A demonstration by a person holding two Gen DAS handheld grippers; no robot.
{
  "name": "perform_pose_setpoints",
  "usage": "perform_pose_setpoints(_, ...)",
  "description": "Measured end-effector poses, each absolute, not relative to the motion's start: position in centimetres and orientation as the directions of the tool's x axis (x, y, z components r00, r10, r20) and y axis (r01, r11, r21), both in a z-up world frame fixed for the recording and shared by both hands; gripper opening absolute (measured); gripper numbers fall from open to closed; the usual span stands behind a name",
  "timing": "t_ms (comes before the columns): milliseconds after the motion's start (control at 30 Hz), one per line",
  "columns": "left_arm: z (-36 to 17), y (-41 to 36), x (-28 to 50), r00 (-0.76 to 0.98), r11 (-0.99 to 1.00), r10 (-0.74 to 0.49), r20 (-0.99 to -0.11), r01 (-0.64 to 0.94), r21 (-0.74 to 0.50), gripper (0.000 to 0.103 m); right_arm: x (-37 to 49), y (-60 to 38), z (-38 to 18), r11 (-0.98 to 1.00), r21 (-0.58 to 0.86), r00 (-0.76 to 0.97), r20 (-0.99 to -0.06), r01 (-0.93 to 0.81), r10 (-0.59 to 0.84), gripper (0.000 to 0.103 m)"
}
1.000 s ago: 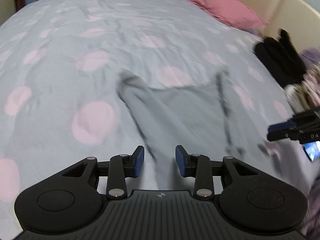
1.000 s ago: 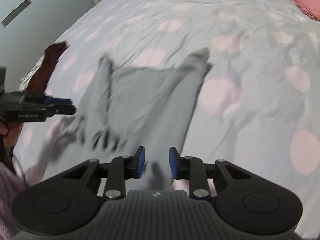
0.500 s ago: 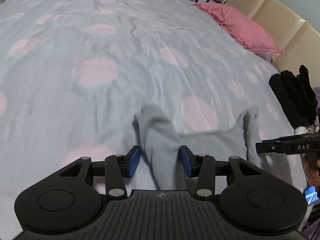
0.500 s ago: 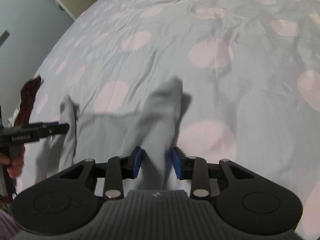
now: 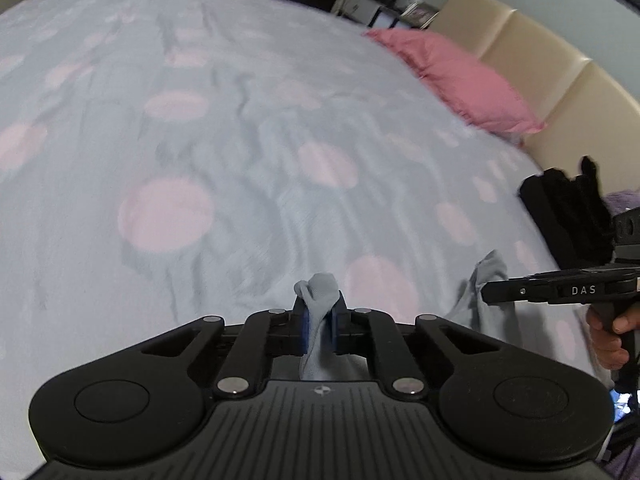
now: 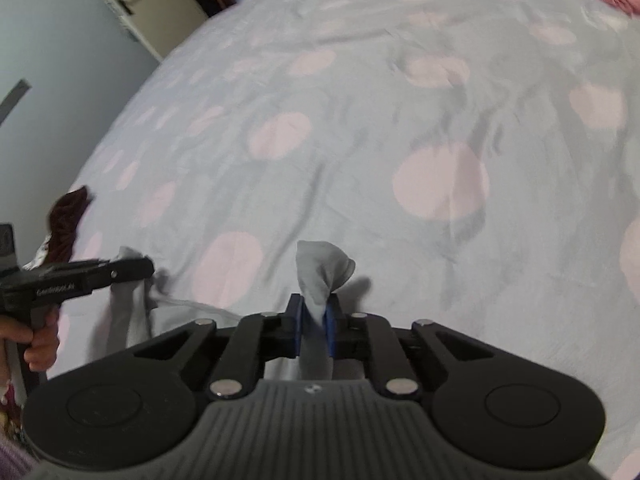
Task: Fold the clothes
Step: 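Grasp the shirt collar end with both grippers and lift it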
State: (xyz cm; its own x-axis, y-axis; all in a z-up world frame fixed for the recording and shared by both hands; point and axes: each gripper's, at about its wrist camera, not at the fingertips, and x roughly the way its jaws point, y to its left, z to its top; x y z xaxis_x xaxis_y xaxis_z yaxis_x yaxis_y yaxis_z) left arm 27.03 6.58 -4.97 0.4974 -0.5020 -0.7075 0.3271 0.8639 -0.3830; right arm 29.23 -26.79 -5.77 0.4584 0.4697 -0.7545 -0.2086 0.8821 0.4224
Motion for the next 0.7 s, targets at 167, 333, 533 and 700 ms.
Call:
perform_pose_setpoints(167, -0.3, 7.5, 24.0, 0.522, 0.828, -0.557, -0.646, 0.403, -0.388, 0.007, 26.1, -27.4, -0.6, 0.853, 0.425, 0.497, -0.693, -0.304, 0.523, 0.013)
perform_pose_setpoints(333, 4.7, 8.1, 18.7, 0.531, 0.785, -0.611, -0.587, 0.505, -0.360, 0.007, 20.2, -27.5, 4.9, 0.820, 0.384, 0.527, -0.632, -0.424, 0.568, 0.013)
perform_pose_setpoints(533, 8.1, 8.9, 10.2, 0.500, 0.730, -0.655, -0.566, 0.613, -0.302, 0.007, 10.5, -28.3, 8.5, 0.777, 0.347, 0.545, -0.564, -0.526, 0.621, 0.013)
perform_pose_setpoints(700, 7.7, 8.6, 4.2, 0.411, 0.670, -0.660, -0.629, 0.700, -0.245, 0.007, 3.3, -28.1, 7.7, 0.736, 0.276, 0.497, -0.589, -0.618, 0.638, 0.013)
